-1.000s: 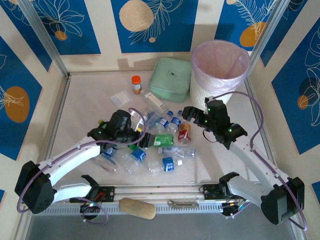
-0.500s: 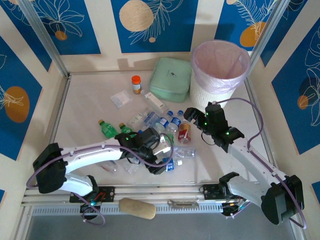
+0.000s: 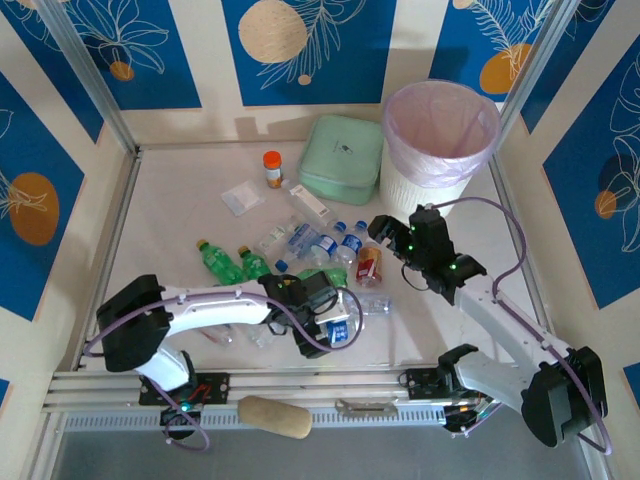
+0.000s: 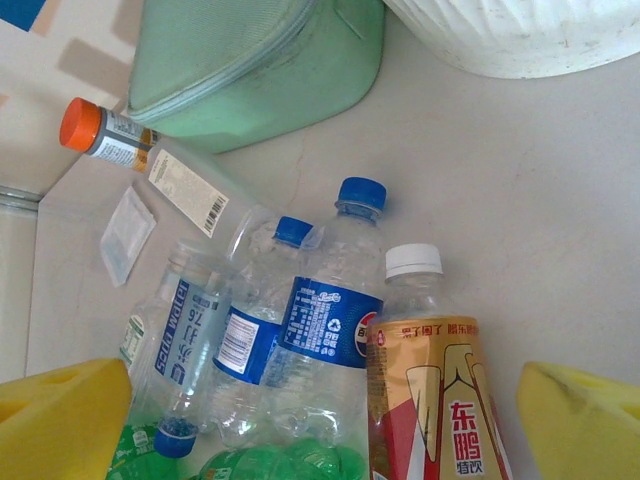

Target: Put the plastic bottles in the bin

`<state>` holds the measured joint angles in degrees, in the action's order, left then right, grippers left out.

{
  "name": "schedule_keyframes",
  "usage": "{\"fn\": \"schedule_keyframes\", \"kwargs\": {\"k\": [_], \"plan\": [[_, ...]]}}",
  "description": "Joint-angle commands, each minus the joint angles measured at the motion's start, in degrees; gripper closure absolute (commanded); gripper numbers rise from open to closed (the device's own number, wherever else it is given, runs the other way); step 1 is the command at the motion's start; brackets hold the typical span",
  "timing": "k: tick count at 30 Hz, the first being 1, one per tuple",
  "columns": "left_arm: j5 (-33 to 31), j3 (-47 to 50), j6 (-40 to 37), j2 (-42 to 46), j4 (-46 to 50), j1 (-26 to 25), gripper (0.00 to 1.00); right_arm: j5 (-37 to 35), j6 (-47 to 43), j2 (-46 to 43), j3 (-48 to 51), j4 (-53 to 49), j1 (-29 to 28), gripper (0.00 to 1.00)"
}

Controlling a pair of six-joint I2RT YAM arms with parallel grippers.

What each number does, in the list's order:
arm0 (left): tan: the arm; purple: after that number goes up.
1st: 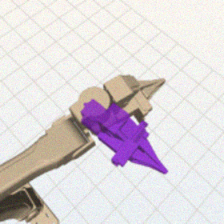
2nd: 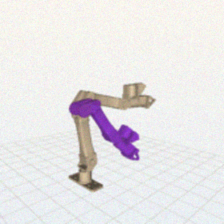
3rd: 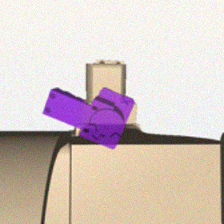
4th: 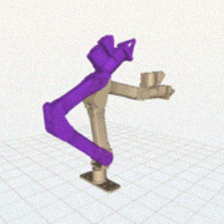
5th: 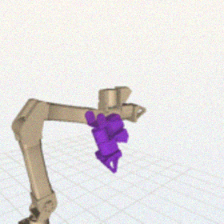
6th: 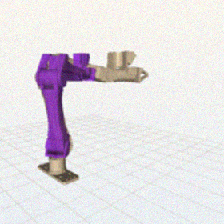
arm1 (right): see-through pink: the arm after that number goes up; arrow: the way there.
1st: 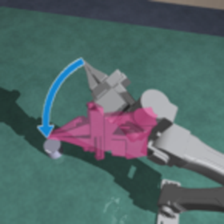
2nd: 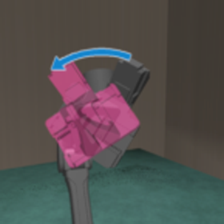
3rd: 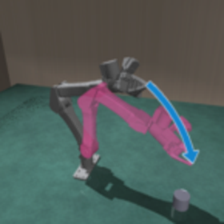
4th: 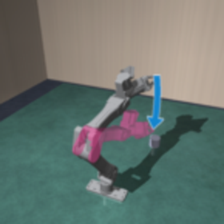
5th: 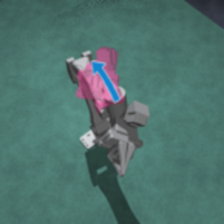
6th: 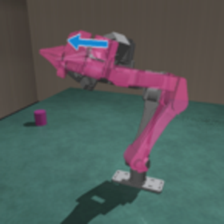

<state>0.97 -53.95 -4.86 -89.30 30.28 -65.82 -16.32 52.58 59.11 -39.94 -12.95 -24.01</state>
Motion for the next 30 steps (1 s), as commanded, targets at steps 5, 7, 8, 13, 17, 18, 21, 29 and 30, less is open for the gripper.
{"fn": "schedule_keyframes", "kwargs": {"k": [5, 7, 8, 13, 17, 18, 21, 29, 30], "plan": [[-0.88, -0.06, -1.4, -1.95, -1.79, -0.36, 0.02, -0.9, 0.95, 0.04, 0.95, 0.69, -0.25, 0.01], [-0.72, 0.23, -1.38, -2.16, -2.11, -0.37, 0.04, -1.18, 1.02, -0.05, 1.1, 0.47, -0.17, 0.01], [-0.56, 0.34, -1.38, -2.24, -2.31, -0.36, 0.05, -1.23, 1.06, -0.12, 1.18, 0.39, -0.16, 0.01], [-0.62, 0.85, -1.46, -2.81, -2.96, -0.37, 0.1, -1.19, 1.45, -0.14, 1.4, 0.39, 0.18, 0.01], [-0.53, 0.96, -1.55, -2.83, -3.12, -0.36, 0.22, -0.96, 1.82, -0.18, 1.78, 0.45, 0.62, 0.01], [-0.53, 1.0, -1.64, -2.63, -3.15, -0.36, 0.26, -0.83, 1.91, -0.29, 1.91, 0.47, 0.76, 0.01], [-0.45, 1.18, -1.79, -1.87, -3.47, -0.36, 0.36, -0.65, 2.07, -0.47, 2.17, 0.47, 1.03, 0.01], [-1.18, 1.13, -1.33, 2.55, -2.64, -0.3, 0.46, -0.23, 2.24, -1.15, 2.59, 0.38, 1.82, 0.01], [-1.44, 1.22, -1.29, 3.72, -2.53, -0.29, 0.46, -0.29, 2.18, -1.32, 2.59, 0.31, 1.84, 0.01]]}}
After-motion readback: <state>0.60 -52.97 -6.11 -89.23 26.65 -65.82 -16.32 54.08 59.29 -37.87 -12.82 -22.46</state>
